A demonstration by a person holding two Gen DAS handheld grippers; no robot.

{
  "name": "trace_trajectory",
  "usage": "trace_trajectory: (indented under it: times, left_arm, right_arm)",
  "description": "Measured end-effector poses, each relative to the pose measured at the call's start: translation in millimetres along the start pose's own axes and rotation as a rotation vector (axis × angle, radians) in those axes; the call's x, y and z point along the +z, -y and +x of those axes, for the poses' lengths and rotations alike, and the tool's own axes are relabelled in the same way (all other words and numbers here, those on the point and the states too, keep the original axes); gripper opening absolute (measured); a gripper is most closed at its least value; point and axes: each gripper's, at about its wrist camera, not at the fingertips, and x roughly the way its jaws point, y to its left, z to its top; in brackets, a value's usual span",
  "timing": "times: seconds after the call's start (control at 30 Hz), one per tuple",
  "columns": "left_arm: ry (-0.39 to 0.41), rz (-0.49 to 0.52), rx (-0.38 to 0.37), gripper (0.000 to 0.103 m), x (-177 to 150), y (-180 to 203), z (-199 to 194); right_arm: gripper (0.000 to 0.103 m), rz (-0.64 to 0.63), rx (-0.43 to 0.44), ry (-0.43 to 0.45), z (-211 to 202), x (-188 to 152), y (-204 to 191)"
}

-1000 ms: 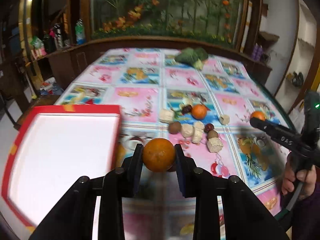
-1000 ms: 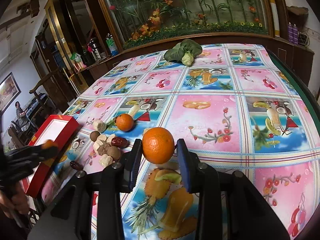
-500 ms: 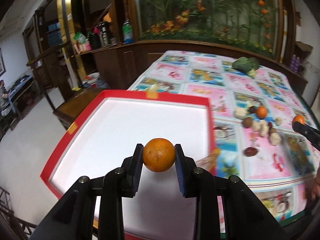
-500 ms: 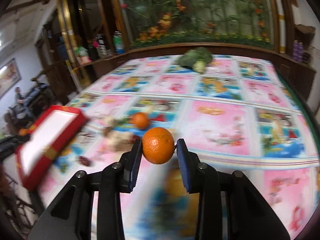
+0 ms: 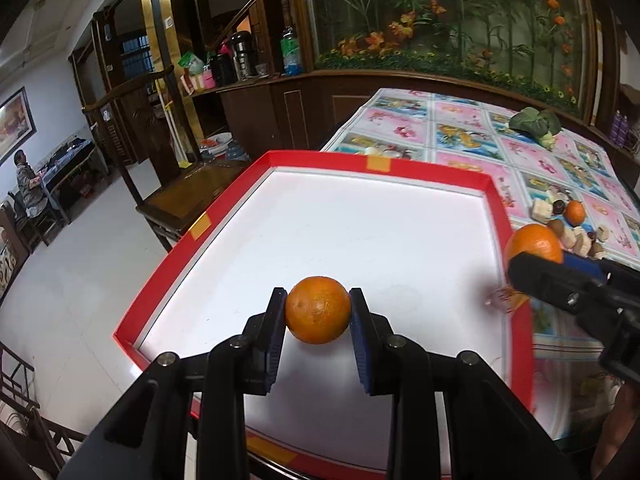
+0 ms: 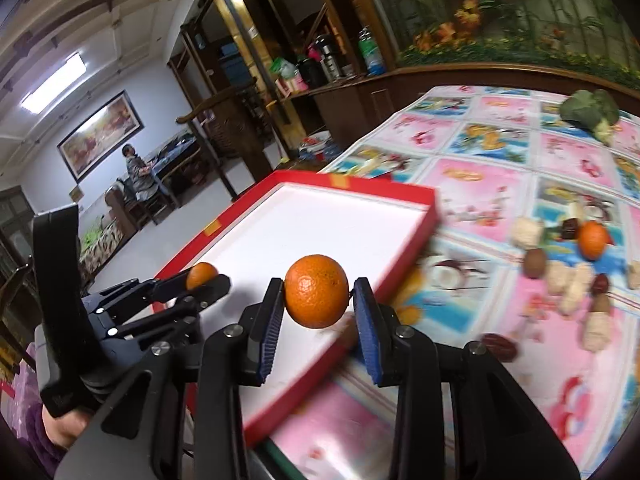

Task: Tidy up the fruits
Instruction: 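Carry the orange into the red-rimmed tray with the left gripper while the right gripper carries another orange there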

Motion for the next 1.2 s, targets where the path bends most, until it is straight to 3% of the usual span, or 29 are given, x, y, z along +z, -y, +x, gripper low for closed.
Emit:
trace_trajectory:
  times: [0.23,0.5,0.83,0.97,1.2]
  left_arm:
    - [-0.023,-0.011,0.022,0.031,-6.1,-10.2,12.0]
    - [-0.034,-0.016,0.047,0.032,-9.5,-13.1,18.1]
    - [-0.022,-0.01,0.071,0.039,-9.5,-12.2,14.4]
    - [-0.007,-0.003,0.085,0.044,-7.9,-11.4,11.6]
    - [0.004,0.004,0.094,0.046,-4.7,-10.3,6.7]
  right_arm:
    - [0.038,-0.009,0.001,-0.067,33.9,-5.2,-14.8]
    - [0.039,-0.068,-0.033,-0.101,41.3,-14.5,-27.5]
    - [0.041,-0.056,0.003,-0.076,36.0,-14.6,-25.3]
    - [0.049,-0.064,0.003,-0.038,28.5,-14.9,-28.1]
    - [0.049,-0.034,0.018,-0.006,21.9,-11.4,-23.5]
